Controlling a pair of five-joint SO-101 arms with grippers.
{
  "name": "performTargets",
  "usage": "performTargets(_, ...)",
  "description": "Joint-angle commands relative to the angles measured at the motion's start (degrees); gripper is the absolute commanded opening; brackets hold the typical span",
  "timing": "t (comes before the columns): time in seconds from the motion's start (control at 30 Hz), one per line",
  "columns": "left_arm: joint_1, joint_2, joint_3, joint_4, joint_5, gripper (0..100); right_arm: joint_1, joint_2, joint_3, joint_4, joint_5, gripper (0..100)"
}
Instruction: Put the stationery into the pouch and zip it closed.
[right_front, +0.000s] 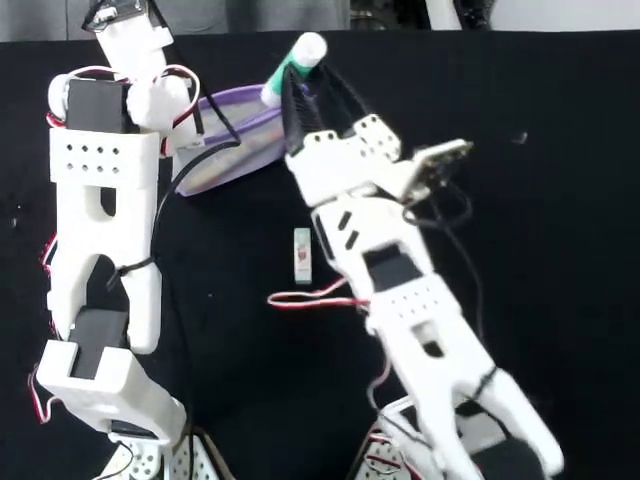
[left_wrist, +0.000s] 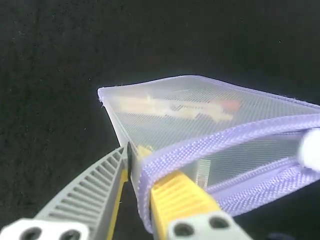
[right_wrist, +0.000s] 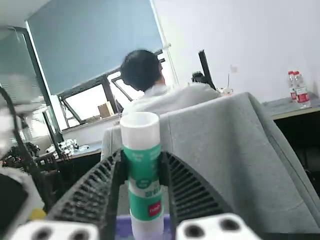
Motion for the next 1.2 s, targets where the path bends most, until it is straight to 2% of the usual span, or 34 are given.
performTargets(0.0,0.84,-0.97,-0.04,0.44,-0.26,3,-0.26,5.32,-5.85,-3.87,-0.35,1.1)
performTargets(0.37,0.31,-0.97,-0.13,0.44,-0.26,3,-2.55,21.32,-10.86,-3.78,-0.53,1.5)
performTargets(0.43,0.31,-0.97,-0.13,0.44,-0.26,3,-3.08,21.05,-10.42,-3.69,-0.7,2.4)
performTargets(0.6,-0.13,-0.97,-0.13,0.44,-0.26,3,-5.01,18.15,-8.57,-3.69,-0.53,14.4)
performTargets(0.87,-3.03,-0.97,-0.13,0.44,-0.26,3,-4.92,6.37,-3.82,-3.43,-0.53,16.3)
performTargets(1.0,-3.21,-0.97,-0.13,0.44,-0.26,3,-1.93,-4.97,-2.51,5.45,-0.44,16.3)
performTargets(1.17,-5.93,-0.97,-0.22,0.44,-0.26,3,7.21,-20.26,-6.73,30.07,-0.44,15.9)
